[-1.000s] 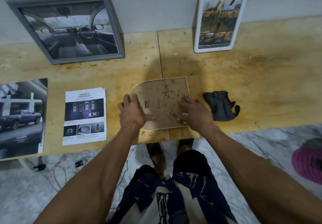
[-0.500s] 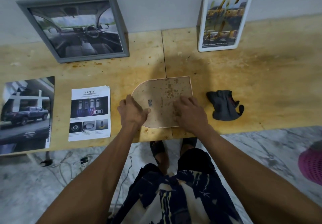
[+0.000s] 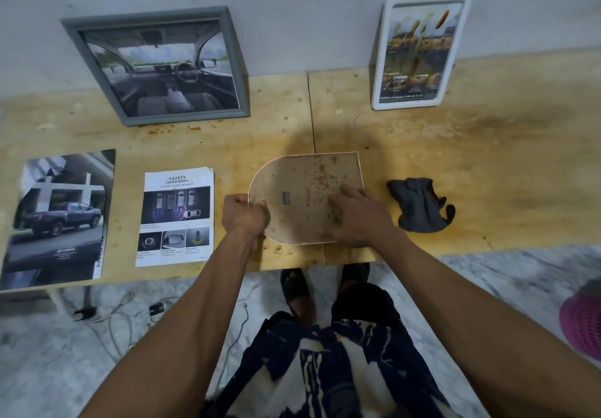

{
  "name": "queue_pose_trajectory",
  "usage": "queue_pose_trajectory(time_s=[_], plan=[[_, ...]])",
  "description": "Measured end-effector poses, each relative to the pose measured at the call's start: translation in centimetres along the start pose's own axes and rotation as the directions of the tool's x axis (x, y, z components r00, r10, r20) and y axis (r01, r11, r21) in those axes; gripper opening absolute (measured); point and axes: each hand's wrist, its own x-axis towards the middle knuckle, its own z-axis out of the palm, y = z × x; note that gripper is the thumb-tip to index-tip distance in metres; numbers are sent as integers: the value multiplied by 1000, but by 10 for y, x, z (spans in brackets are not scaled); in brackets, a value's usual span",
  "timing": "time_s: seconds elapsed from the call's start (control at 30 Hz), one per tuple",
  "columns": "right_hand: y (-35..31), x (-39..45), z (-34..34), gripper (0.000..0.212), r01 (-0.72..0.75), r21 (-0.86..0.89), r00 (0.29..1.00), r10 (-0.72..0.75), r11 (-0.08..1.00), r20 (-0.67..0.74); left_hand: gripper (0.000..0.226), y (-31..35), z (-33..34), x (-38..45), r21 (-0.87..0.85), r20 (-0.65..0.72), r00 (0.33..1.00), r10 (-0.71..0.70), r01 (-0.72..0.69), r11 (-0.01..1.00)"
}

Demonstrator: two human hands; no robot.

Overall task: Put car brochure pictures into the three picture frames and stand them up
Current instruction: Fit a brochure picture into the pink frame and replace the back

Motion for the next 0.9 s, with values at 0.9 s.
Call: queue_pose_trajectory(time_s=[0.9], plan=[[-45, -38, -74, 29, 366, 239, 582, -21, 899, -813, 31, 93, -51, -29, -517, 200, 953, 229, -96, 851]])
